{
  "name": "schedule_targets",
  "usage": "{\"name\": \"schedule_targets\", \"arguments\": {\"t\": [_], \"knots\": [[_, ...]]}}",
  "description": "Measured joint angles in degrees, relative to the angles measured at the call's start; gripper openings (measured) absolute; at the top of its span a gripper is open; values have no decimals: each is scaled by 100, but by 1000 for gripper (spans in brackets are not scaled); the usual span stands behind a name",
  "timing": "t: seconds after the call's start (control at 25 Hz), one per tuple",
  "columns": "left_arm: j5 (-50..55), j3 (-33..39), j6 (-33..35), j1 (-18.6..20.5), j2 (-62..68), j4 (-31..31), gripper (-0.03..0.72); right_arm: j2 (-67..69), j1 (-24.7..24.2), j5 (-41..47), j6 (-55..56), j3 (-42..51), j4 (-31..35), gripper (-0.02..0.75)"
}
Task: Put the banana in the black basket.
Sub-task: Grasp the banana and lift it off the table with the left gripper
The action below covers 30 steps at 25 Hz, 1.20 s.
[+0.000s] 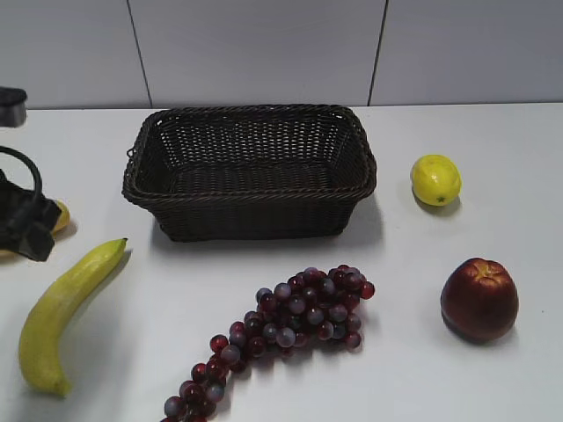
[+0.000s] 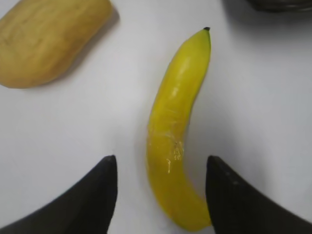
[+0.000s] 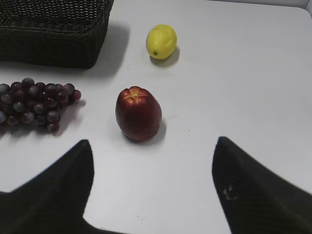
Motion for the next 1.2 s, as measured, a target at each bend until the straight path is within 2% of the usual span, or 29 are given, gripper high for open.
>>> {"name": "schedule_targets", "arguments": {"t": [0.12,0.36,0.68,0.84,0.96,1.2], "knots": [[-617,460,-1,0,228,-57,632,0,0,0,0,0,0,571],[-1655,1212,-19,0,634,-103,644,0,0,0,0,0,0,571],[-2420,1277,-19,0,1460,-30,626,0,0,0,0,0,0,571],[-2438,1251,-19,0,1537,-19,568,0,0,0,0,0,0,571],[-2372,1247,-19,0,1483,-26,427,0,0,0,0,0,0,571],[-1631,1209,-19,0,674,-29,414,0,0,0,0,0,0,571]]}}
